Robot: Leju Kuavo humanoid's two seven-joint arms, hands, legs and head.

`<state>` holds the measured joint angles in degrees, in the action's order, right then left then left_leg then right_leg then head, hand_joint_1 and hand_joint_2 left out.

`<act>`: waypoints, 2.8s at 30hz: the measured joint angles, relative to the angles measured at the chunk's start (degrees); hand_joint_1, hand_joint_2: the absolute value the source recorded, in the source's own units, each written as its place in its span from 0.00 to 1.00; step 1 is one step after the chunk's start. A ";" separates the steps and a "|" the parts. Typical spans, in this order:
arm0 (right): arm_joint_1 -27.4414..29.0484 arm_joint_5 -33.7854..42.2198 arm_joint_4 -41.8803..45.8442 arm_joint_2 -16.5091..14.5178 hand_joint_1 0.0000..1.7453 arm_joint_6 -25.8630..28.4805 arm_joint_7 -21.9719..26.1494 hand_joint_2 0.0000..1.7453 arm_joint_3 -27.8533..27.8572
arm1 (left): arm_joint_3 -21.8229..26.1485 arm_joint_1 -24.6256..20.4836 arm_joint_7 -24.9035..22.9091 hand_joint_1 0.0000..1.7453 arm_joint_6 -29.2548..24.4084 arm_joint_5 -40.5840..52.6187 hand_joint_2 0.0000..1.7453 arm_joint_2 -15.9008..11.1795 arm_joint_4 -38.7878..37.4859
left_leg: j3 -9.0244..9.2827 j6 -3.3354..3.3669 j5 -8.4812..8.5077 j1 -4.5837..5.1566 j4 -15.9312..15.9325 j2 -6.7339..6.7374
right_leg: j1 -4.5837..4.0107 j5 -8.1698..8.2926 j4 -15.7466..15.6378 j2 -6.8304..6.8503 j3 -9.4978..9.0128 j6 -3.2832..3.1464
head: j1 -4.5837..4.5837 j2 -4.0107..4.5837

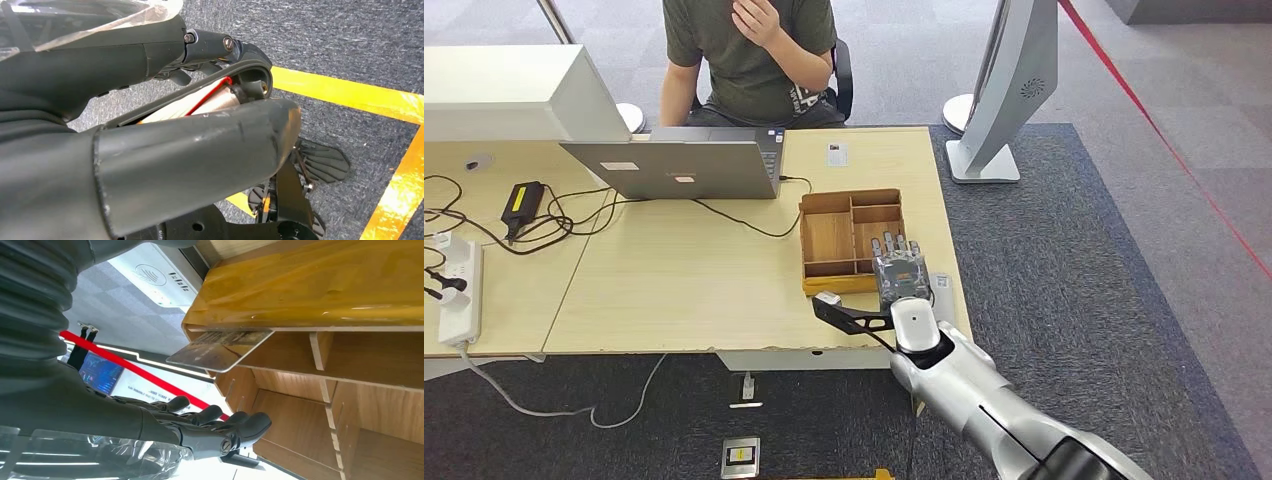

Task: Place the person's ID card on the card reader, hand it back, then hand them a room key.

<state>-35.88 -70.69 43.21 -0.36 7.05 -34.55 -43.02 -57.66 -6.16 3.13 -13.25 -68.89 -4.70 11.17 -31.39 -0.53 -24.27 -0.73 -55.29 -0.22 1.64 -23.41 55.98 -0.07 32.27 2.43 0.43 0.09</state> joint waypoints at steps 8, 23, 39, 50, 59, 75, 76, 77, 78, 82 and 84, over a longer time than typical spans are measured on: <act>-0.37 -0.13 -1.40 -0.13 0.00 0.86 0.48 1.00 0.03 | 0.00 0.00 -0.05 0.00 -0.30 -0.05 0.00 0.00 0.00 | 0.00 0.00 0.00 0.00 0.00 0.00 | 0.00 0.00 0.00 0.00 0.00 0.00 | -0.01 0.00; -3.00 0.81 -8.45 -1.60 0.00 4.55 2.74 1.00 0.52 | 0.00 0.01 -0.35 0.00 -1.17 0.31 0.00 0.02 0.00 | 0.01 0.00 0.00 0.00 0.00 0.00 | 0.00 0.01 0.00 0.00 0.01 -0.01 | -0.01 -0.01; -4.06 -0.63 -10.39 -0.96 0.00 5.20 1.73 1.00 0.90 | -0.02 0.02 -0.20 0.00 -1.16 0.94 0.00 0.02 0.00 | 0.01 0.00 0.00 0.00 -0.01 0.00 | 0.00 0.01 0.00 0.00 0.01 -0.01 | -0.01 0.00; -4.06 -0.10 -10.73 0.11 0.00 4.49 1.98 1.00 1.38 | -0.02 0.01 -0.20 0.00 -0.98 1.81 0.00 0.02 0.00 | 0.01 0.00 0.00 0.00 -0.01 0.00 | 0.00 0.01 0.00 0.00 0.00 -0.01 | -0.01 -0.01; -4.05 0.33 -10.64 0.37 0.00 4.44 2.82 1.00 1.81 | -0.02 0.01 -0.17 0.00 -0.79 2.05 0.00 0.02 0.00 | 0.02 0.00 0.00 0.00 -0.01 0.00 | 0.00 0.01 0.00 0.00 -0.01 -0.01 | -0.01 0.00; -4.04 0.89 -9.35 0.92 0.00 4.45 3.65 1.00 2.02 | -0.04 0.01 -0.18 0.00 -0.65 2.61 0.00 0.02 0.00 | 0.01 0.00 0.00 0.00 -0.01 0.01 | 0.00 0.01 0.00 0.00 -0.01 -0.01 | -0.01 0.00; -4.03 0.90 -9.22 0.93 0.00 4.43 3.62 1.00 2.02 | -0.04 0.01 -0.20 0.00 -0.65 2.60 0.00 0.02 0.00 | 0.01 0.00 0.00 0.00 -0.01 0.01 | 0.00 0.01 0.00 0.00 0.00 -0.01 | 0.00 0.00; -4.03 0.89 -9.12 0.94 0.00 4.39 3.57 1.00 2.02 | -0.04 0.01 -0.25 0.00 -0.65 2.58 0.00 0.02 0.00 | 0.01 0.00 0.00 0.00 -0.01 0.01 | 0.00 0.01 0.00 0.00 0.00 -0.01 | -0.01 0.00; -4.03 0.89 -9.04 0.95 0.00 4.35 3.50 1.00 2.01 | -0.04 0.01 -0.32 0.00 -0.65 2.58 0.00 0.02 0.00 | 0.01 0.00 0.00 0.00 -0.01 0.01 | 0.00 0.01 0.00 0.00 0.00 -0.01 | -0.01 -0.01; -3.99 0.95 -8.55 1.05 0.00 4.10 3.05 1.00 2.00 | -0.06 0.00 -0.50 0.00 -0.44 2.80 0.00 0.00 0.00 | 0.02 0.00 0.00 0.00 -0.01 0.01 | 0.00 0.01 0.00 0.00 0.01 -0.01 | -0.01 0.00; -3.96 1.02 -8.11 1.20 0.00 4.01 3.02 1.00 1.99 | -0.09 0.00 -0.51 0.00 -0.19 2.98 0.00 -0.02 0.00 | 0.02 0.00 0.00 0.00 -0.01 0.01 | 0.00 0.01 0.00 0.00 0.01 -0.01 | -0.01 -0.01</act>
<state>-39.85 -69.67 35.10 0.84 11.07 -31.52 -41.02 -57.75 -6.16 2.62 -13.44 -65.92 -4.72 11.17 -31.38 -0.52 -24.27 -0.73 -55.30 -0.22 1.64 -23.40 55.99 -0.07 32.28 2.42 0.42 0.08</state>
